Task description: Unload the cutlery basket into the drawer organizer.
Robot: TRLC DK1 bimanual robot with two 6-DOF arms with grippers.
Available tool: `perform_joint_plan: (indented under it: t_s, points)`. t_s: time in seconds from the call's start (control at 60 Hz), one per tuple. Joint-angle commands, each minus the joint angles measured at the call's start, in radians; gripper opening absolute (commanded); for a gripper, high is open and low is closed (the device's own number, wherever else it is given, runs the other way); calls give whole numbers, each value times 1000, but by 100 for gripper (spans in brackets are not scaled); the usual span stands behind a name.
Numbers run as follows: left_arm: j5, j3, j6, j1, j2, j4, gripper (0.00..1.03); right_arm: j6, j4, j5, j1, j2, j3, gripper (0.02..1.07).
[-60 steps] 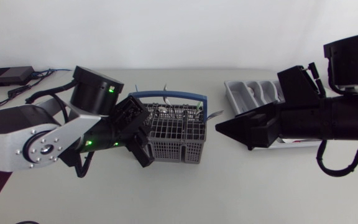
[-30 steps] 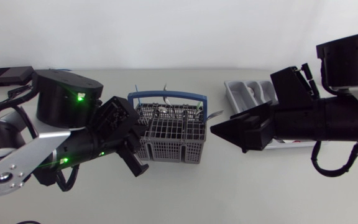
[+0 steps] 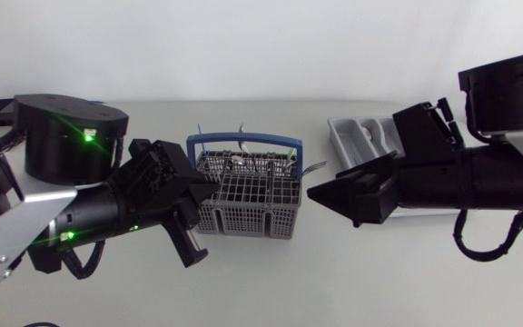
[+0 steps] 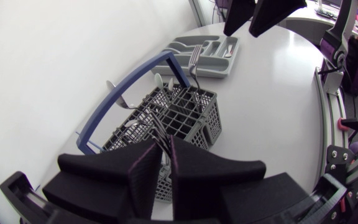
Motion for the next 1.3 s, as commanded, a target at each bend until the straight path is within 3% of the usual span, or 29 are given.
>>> perform_joint_plan:
  t_s: [0.0, 0.85, 1.167, 1.283]
  points:
    - [11, 3, 37, 12, -26, -7, 26, -15, 3, 3, 8, -3, -22, 102]
    - [113, 32, 51, 24, -238, -111, 26, -53, 9, -29, 51, -7, -29, 102]
    - [129, 75, 42, 21, -258, -149, 26, -101, 129, -20, 200, 63, -45, 102]
    - [183, 107, 13, 35, -252, -166, 26, -234, 179, 42, 213, 77, -61, 102]
